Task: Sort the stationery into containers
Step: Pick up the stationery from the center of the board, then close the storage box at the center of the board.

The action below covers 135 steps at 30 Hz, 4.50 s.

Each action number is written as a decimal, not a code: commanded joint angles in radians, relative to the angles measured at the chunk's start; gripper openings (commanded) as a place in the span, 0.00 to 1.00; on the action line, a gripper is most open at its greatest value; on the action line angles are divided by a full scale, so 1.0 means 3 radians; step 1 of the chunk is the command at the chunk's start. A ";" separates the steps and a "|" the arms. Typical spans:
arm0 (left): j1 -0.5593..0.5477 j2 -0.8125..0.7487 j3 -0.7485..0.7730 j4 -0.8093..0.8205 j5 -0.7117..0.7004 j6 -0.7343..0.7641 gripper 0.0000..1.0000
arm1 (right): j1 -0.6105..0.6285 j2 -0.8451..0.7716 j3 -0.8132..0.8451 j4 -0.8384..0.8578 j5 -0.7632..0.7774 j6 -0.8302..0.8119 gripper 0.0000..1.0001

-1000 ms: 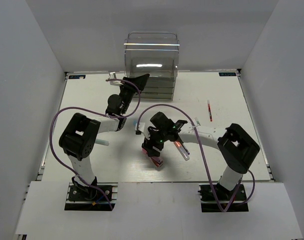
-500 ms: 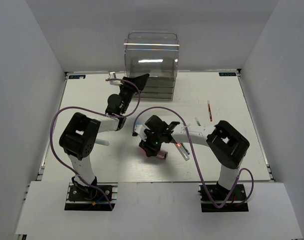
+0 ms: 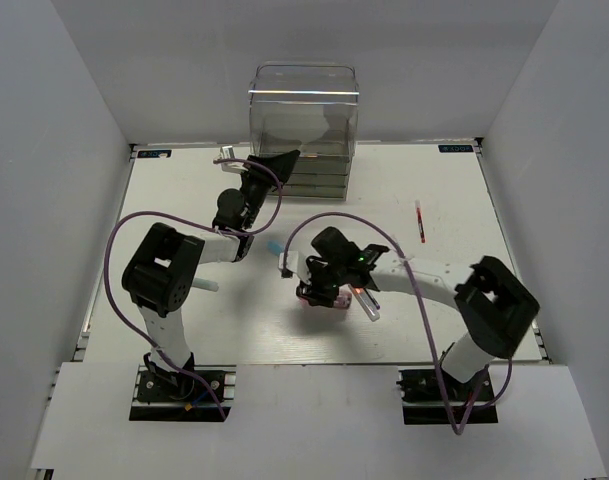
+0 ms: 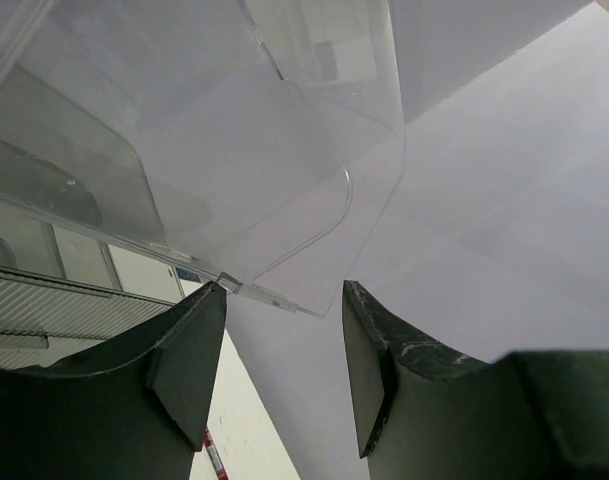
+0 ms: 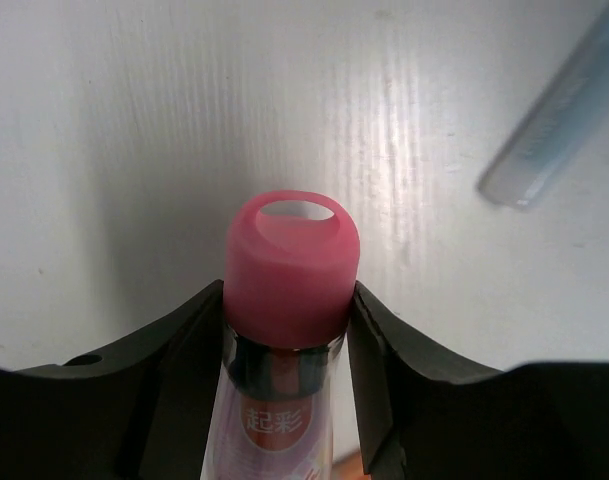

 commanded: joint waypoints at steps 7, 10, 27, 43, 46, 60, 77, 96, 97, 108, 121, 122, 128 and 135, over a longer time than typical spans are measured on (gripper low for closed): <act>0.0027 -0.0110 0.0048 0.0321 0.0017 -0.0005 0.60 | -0.0259 -0.0813 -0.0436 0.0559 -0.0158 -0.0941 0.00; 0.0027 -0.0111 0.0017 0.0321 0.0017 -0.0005 0.60 | -0.0326 -0.1011 -0.0558 0.0789 -0.0219 -0.1145 0.00; 0.0027 -0.0172 -0.0044 0.0321 0.0047 -0.0005 0.60 | -0.0873 -0.0961 -0.0467 0.1287 -0.0622 -0.1480 0.00; 0.0027 -0.0203 -0.0105 0.0352 0.0047 -0.0005 0.60 | -0.1077 -0.0838 -0.0420 0.1792 -0.1651 0.0158 0.00; 0.0027 -0.0203 -0.0106 0.0352 0.0047 -0.0005 0.60 | -0.1139 -0.0803 -0.0507 0.2043 -0.1666 0.0209 0.00; 0.0027 -0.0203 -0.0106 0.0352 0.0047 -0.0005 0.60 | -0.1312 -0.0358 -0.0467 0.2977 -0.0235 -0.1370 0.00; 0.0027 -0.0203 -0.0075 0.0352 0.0047 -0.0005 0.60 | -0.1527 0.0317 0.0050 0.3832 -0.1113 -0.2506 0.00; 0.0027 -0.0203 -0.0075 0.0352 0.0047 -0.0005 0.60 | -0.1696 0.1074 0.0341 0.4737 -0.1681 -0.3242 0.00; 0.0027 -0.0203 -0.0075 0.0352 0.0047 -0.0005 0.60 | -0.1696 0.1104 0.0341 0.4849 -0.1707 -0.3268 0.00; 0.0027 -0.0203 -0.0075 0.0352 0.0047 -0.0005 0.60 | -0.1691 0.1355 0.0259 0.5610 -0.1743 -0.3309 0.00; 0.0027 -0.0172 -0.0075 0.0383 0.0047 -0.0005 0.60 | -0.1722 0.1677 0.0607 0.5964 -0.1620 -0.3186 0.00; 0.0027 -0.0172 -0.0075 0.0383 0.0047 -0.0005 0.60 | -0.1732 0.1672 0.0597 0.6000 -0.1620 -0.3136 0.00; 0.0027 -0.0172 -0.0075 0.0383 0.0047 -0.0005 0.60 | -0.1722 0.1545 0.0388 0.6276 -0.1743 -0.3012 0.00; 0.0027 -0.0172 -0.0075 0.0383 0.0047 -0.0005 0.60 | -0.1717 0.1442 0.0234 0.6430 -0.1738 -0.2936 0.00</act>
